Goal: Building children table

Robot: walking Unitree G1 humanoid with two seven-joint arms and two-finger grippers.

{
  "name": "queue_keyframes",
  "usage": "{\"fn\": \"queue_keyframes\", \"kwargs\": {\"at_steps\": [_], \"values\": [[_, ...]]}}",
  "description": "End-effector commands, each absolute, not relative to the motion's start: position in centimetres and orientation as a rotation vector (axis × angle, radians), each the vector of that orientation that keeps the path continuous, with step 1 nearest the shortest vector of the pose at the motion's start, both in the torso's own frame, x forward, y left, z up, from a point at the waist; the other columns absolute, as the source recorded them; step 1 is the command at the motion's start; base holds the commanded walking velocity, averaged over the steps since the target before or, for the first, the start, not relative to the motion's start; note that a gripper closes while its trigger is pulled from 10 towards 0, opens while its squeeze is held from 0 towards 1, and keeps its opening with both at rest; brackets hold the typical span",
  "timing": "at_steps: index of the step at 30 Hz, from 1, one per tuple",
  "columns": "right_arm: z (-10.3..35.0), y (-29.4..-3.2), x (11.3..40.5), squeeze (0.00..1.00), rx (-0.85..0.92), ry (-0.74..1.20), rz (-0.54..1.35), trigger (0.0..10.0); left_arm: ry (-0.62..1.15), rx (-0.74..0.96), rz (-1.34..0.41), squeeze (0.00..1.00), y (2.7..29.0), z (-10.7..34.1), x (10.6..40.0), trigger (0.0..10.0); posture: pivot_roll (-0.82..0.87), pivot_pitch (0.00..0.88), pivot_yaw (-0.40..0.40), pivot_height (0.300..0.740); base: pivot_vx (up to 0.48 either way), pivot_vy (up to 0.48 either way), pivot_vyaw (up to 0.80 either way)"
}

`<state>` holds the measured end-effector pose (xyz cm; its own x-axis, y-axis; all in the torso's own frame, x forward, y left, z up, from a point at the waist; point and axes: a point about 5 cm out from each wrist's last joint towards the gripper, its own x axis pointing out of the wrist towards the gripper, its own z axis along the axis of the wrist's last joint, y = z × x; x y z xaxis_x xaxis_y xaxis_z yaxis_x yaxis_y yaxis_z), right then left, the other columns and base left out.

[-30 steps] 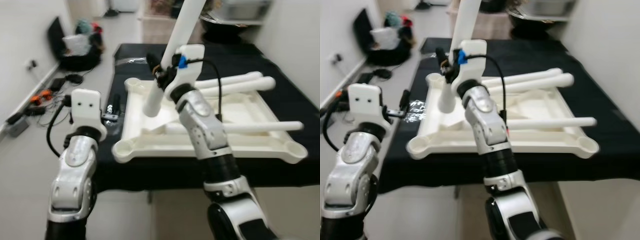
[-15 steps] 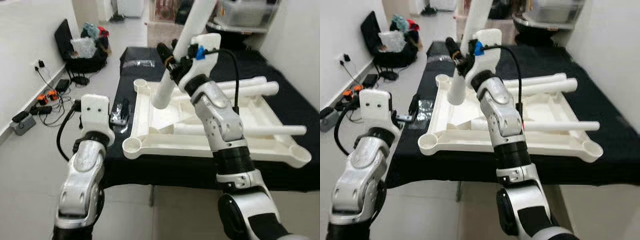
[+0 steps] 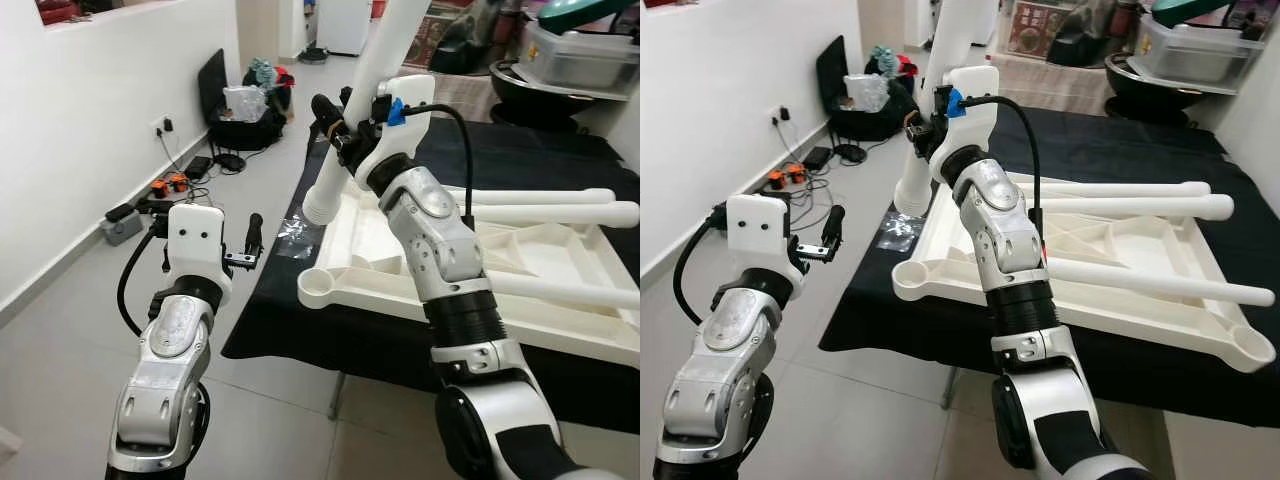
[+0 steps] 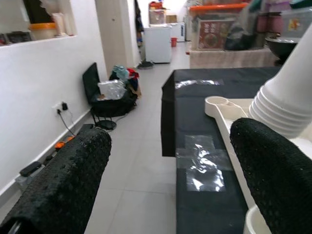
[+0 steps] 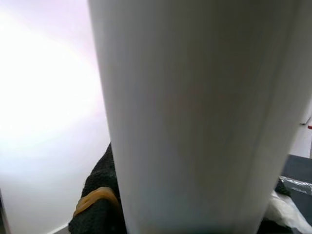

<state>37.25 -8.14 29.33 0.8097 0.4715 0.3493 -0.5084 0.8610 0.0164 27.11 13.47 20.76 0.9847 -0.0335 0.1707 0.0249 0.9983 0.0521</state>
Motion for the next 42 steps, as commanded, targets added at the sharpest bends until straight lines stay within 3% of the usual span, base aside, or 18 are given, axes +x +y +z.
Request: {"fn": "queue_keyframes", "kwargs": {"at_steps": [1,7,10,21,24,27,42], "values": [[30.3,-7.8,37.2,0.0,0.142,-0.37,0.617,10.0,-0.144,0.037,-0.055,0.0,13.3,20.2,26.8,10.0,-0.01,0.043,-0.072,0.74,0.0,0.0,0.0],[30.4,-7.2,37.4,0.0,0.09,-0.366,0.745,10.0,-0.097,0.018,-0.192,0.0,12.6,18.9,25.6,10.0,0.0,0.055,-0.079,0.74,0.0,0.0,0.0],[30.1,-6.6,37.6,0.0,0.069,-0.323,0.92,10.0,-0.068,-0.036,-0.347,0.0,11.5,18.2,23.8,10.0,0.01,0.09,-0.09,0.74,0.0,0.0,0.0],[29.2,-5.6,37.4,0.0,0.01,-0.286,1.114,10.0,-0.045,-0.065,-0.38,0.0,10.7,18.1,22.4,10.0,0.03,0.136,-0.099,0.74,0.0,0.0,0.0],[28.2,-5.3,37.0,0.0,-0.081,-0.207,1.344,10.0,-0.017,-0.074,-0.388,0.0,10.6,17.8,21.2,10.0,0.06,0.164,-0.096,0.74,0.0,0.0,0.0],[27.8,-5.3,36.9,0.0,-0.151,-0.178,1.41,10.0,-0.013,-0.079,-0.397,0.0,10.5,18.0,20.8,10.0,0.06,0.167,-0.094,0.74,0.0,0.0,0.0],[27.8,-5.1,37.7,0.0,-0.241,-0.167,1.4,10.0,-0.019,-0.062,-0.361,0.0,10.6,18.5,20.0,10.0,0.08,0.204,-0.095,0.74,0.0,0.0,0.0]]}}
